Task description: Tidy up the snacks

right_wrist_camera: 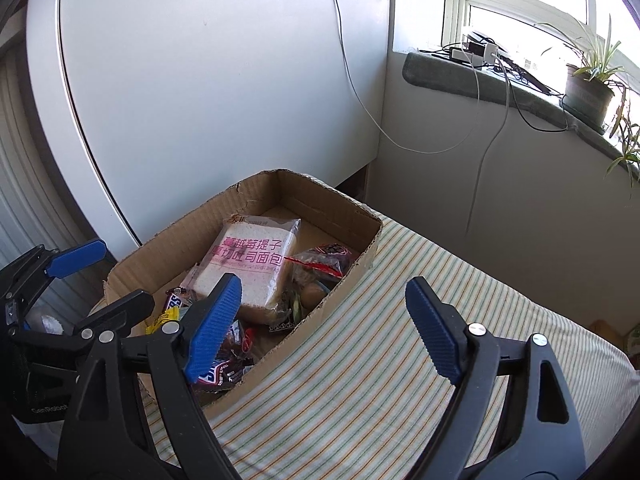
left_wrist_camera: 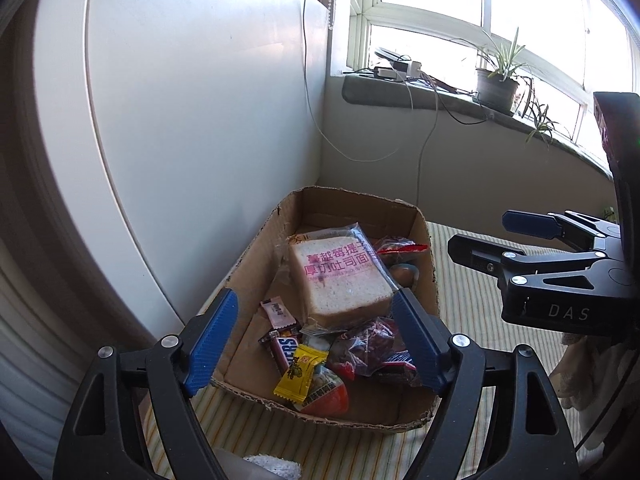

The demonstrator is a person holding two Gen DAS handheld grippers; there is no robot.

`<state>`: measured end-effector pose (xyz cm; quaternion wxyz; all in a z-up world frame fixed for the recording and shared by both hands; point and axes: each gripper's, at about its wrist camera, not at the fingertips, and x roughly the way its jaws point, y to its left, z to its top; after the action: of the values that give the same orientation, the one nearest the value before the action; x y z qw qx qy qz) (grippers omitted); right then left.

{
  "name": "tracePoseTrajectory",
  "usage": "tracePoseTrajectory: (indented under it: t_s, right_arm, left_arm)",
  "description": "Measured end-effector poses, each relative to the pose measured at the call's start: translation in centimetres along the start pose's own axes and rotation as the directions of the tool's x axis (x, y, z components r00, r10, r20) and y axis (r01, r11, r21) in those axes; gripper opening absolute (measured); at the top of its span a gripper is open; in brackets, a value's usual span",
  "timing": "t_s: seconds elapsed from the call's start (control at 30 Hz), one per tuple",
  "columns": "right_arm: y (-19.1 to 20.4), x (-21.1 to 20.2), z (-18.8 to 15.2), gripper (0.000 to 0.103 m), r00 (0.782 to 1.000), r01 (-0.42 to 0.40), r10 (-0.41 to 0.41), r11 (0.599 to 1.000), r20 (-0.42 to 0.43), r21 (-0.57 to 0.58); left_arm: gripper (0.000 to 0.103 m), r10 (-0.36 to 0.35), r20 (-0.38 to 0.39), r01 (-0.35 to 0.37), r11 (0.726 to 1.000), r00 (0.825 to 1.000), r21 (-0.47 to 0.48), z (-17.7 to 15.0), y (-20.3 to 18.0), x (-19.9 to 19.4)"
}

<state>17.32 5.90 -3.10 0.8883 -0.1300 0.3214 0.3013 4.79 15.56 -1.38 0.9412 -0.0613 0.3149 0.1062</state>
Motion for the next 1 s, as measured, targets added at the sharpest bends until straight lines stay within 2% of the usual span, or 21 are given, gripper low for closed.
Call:
tracePoseTrajectory:
  t_s: [0.07, 0.13, 0.2, 0.4, 1.0]
  right_arm:
    - [-0.1, -0.6, -0.3, 0.089, 1.000, 0.003, -0.003, 1.000, 0.011, 0.010]
    - [-0.2, -1.4, -0.6, 0.100, 0.999, 0.012, -0.013, 1.000, 0.033, 0.025]
    - [-0.2, -2.2, -0.9, 0.103, 0.998, 0.020, -0.022, 0.999, 0.054, 0.032]
    - [-0.4, -3.5, -1.8, 0.103, 0.996, 0.050, -0.053, 0.998, 0.072, 0.039]
    - [-0.4, -4.3, -2.4, 0.103, 0.995, 0.057, -0.059, 0.998, 0.076, 0.029]
  left_arm:
    - [0.081, 0.003, 0.007, -0.003, 1.000, 1.000, -0.006, 0.0, -0.1, -0.5]
    - [0.081, 0.009, 0.016, -0.009, 1.000, 1.000, -0.007, -0.1, -0.3, -1.0]
    - [0.081, 0.018, 0.023, -0.018, 1.000, 1.000, -0.004, -0.2, -0.5, -1.3]
    - [0.081, 0.011, 0.025, -0.010, 1.000, 1.000, -0.012, -0.5, -0.7, -2.0]
    - [0.081, 0.010, 0.037, -0.010, 1.000, 0.999, -0.007, -0.6, -1.1, -2.5]
